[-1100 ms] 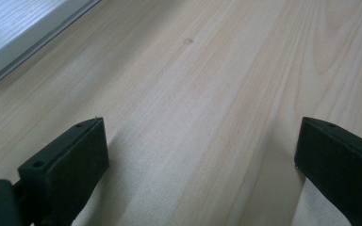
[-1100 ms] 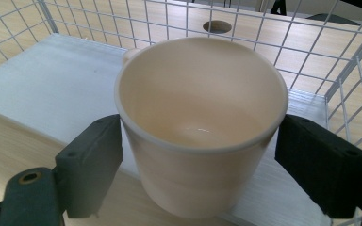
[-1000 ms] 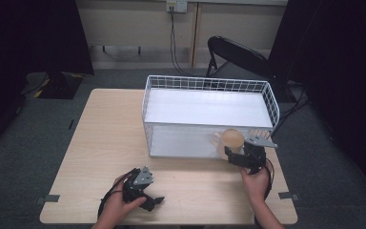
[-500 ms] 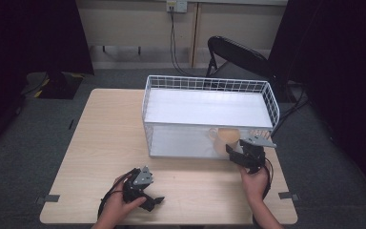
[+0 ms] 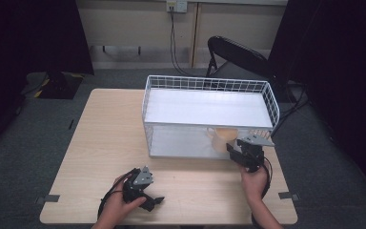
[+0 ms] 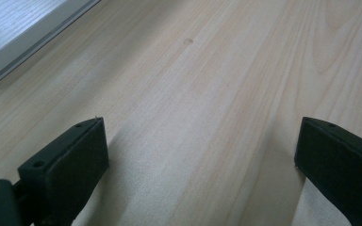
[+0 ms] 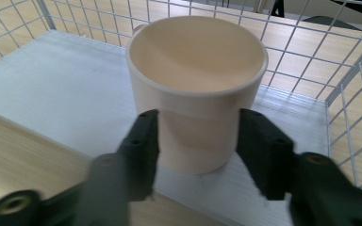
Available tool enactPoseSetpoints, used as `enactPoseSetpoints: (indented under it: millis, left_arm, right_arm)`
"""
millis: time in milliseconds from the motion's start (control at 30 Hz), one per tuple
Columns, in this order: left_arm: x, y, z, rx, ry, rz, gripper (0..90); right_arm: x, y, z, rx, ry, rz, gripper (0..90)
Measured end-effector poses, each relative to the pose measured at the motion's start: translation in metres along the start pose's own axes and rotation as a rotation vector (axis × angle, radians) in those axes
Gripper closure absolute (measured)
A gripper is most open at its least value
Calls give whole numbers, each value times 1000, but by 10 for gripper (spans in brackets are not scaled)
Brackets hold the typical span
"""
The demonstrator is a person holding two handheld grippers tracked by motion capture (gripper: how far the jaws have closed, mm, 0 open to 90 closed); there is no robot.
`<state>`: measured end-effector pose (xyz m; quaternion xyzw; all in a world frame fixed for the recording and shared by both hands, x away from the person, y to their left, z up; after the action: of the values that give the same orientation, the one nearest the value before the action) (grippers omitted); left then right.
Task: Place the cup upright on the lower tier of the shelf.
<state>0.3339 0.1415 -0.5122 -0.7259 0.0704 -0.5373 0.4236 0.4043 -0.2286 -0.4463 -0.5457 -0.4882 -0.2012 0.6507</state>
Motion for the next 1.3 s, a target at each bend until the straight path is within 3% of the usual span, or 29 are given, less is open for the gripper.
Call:
enactPoseSetpoints:
  millis: [100, 167, 333, 933, 1300]
  left_arm:
    - [0, 0, 0, 0, 1, 0, 29]
    - [0, 0, 0, 0, 0, 0, 29]
    - [0, 0, 0, 0, 0, 0, 29]
    - [0, 0, 0, 0, 0, 0, 29]
    - [0, 0, 0, 0, 0, 0, 29]
  right_arm:
    - [0, -2, 0, 8, -15, -15, 366]
    - [0, -2, 2, 22, -40, -20, 242]
    - [2, -5, 4, 45, -57, -38, 167]
    - [4, -12, 8, 93, -73, -60, 141]
    - [-3, -14, 5, 128, -83, -32, 146]
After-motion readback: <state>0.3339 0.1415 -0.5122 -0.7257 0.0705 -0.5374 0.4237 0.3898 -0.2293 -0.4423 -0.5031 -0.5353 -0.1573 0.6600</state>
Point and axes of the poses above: each handheld gripper's, and its own axes: y roughly forward along the jaws, x roughly out of its top, z roughly to its left, the point moved 1 cm from there along y, roughly forward along the jaws, and after that the axes turned 4 degrees about -y, right-handed, at the moved point
